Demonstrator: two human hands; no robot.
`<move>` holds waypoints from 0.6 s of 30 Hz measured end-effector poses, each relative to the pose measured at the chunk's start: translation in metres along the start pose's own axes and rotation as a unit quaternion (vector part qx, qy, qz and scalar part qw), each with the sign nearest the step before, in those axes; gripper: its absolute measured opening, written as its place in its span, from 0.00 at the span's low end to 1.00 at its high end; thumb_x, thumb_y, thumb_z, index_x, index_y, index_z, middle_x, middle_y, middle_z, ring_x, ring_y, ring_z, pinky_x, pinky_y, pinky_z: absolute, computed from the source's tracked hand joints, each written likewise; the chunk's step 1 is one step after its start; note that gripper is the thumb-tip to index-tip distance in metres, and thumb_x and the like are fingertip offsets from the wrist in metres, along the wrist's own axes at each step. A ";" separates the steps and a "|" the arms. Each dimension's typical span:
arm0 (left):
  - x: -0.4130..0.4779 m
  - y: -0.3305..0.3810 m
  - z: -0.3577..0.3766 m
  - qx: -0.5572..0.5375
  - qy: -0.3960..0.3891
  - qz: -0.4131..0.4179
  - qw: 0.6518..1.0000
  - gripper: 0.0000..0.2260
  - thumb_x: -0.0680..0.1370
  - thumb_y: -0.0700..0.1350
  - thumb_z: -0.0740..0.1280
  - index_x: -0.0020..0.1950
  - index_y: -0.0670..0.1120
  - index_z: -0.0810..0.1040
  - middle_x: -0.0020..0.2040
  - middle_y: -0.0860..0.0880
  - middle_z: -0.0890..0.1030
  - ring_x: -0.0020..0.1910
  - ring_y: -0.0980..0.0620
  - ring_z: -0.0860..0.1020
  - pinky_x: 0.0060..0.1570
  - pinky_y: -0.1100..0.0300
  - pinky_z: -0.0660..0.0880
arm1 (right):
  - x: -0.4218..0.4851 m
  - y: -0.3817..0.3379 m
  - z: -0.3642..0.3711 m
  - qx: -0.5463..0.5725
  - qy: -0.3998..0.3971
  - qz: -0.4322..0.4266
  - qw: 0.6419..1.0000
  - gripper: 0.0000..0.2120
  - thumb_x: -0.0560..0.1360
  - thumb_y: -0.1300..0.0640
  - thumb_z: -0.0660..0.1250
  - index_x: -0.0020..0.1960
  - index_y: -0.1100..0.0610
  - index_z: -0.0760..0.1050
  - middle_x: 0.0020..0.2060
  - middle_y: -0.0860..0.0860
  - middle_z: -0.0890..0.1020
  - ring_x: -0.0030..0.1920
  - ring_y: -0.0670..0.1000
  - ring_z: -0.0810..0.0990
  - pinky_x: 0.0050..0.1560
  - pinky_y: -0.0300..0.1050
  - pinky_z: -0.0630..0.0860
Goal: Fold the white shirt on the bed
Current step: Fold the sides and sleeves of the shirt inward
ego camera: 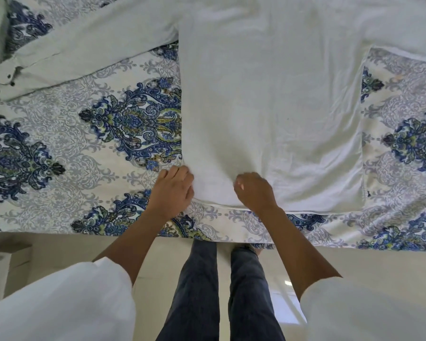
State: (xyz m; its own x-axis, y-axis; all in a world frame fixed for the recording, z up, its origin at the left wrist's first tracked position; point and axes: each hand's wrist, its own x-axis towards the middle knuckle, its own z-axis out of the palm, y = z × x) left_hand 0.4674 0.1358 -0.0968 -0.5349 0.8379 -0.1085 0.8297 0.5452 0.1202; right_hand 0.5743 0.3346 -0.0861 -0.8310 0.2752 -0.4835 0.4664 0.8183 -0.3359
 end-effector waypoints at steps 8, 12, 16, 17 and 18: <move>0.023 -0.023 0.002 -0.202 0.009 -0.213 0.956 0.05 0.76 0.38 0.64 0.49 0.37 0.74 0.49 0.39 0.74 0.47 0.42 0.74 0.43 0.50 0.73 | 0.050 0.002 -0.013 0.196 0.097 0.150 0.964 0.14 0.76 0.63 0.59 0.60 0.58 0.75 0.60 0.57 0.72 0.62 0.57 0.71 0.60 0.48 0.71; 0.053 -0.027 -0.008 -0.353 -0.039 -0.340 0.871 0.12 0.78 0.48 0.64 0.54 0.40 0.73 0.50 0.44 0.77 0.45 0.47 0.77 0.45 0.53 0.74 | 0.081 -0.020 -0.026 0.240 0.092 0.103 0.961 0.13 0.76 0.62 0.59 0.58 0.58 0.76 0.57 0.55 0.75 0.58 0.54 0.75 0.58 0.46 0.72; 0.072 -0.037 -0.011 -0.348 -0.199 -0.387 0.831 0.09 0.79 0.42 0.60 0.50 0.38 0.77 0.45 0.40 0.80 0.43 0.44 0.77 0.46 0.52 0.74 | 0.117 -0.039 -0.048 0.305 0.052 0.108 0.945 0.13 0.76 0.63 0.59 0.58 0.57 0.76 0.56 0.52 0.78 0.57 0.51 0.76 0.52 0.35 0.67; 0.074 -0.042 -0.013 -0.391 -0.206 -0.423 0.791 0.09 0.78 0.39 0.60 0.48 0.36 0.78 0.43 0.39 0.80 0.40 0.45 0.76 0.45 0.52 0.74 | 0.123 -0.041 -0.053 0.306 0.034 0.110 0.945 0.13 0.76 0.62 0.59 0.58 0.57 0.76 0.57 0.52 0.78 0.58 0.51 0.76 0.53 0.37 0.68; 0.077 -0.048 -0.015 -0.416 -0.212 -0.459 0.756 0.09 0.78 0.37 0.59 0.44 0.35 0.78 0.40 0.38 0.79 0.37 0.44 0.76 0.44 0.51 0.75 | 0.130 -0.042 -0.058 0.308 0.017 0.110 0.945 0.13 0.77 0.62 0.58 0.58 0.58 0.76 0.57 0.53 0.79 0.58 0.52 0.76 0.55 0.40 0.69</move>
State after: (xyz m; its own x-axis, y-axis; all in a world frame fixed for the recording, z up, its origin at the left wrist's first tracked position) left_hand 0.3844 0.1744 -0.0956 -0.5779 0.1100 -0.8087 -0.3413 0.8675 0.3619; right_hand 0.4296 0.3649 -0.0881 -0.6977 0.4295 -0.5734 0.7083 0.2936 -0.6419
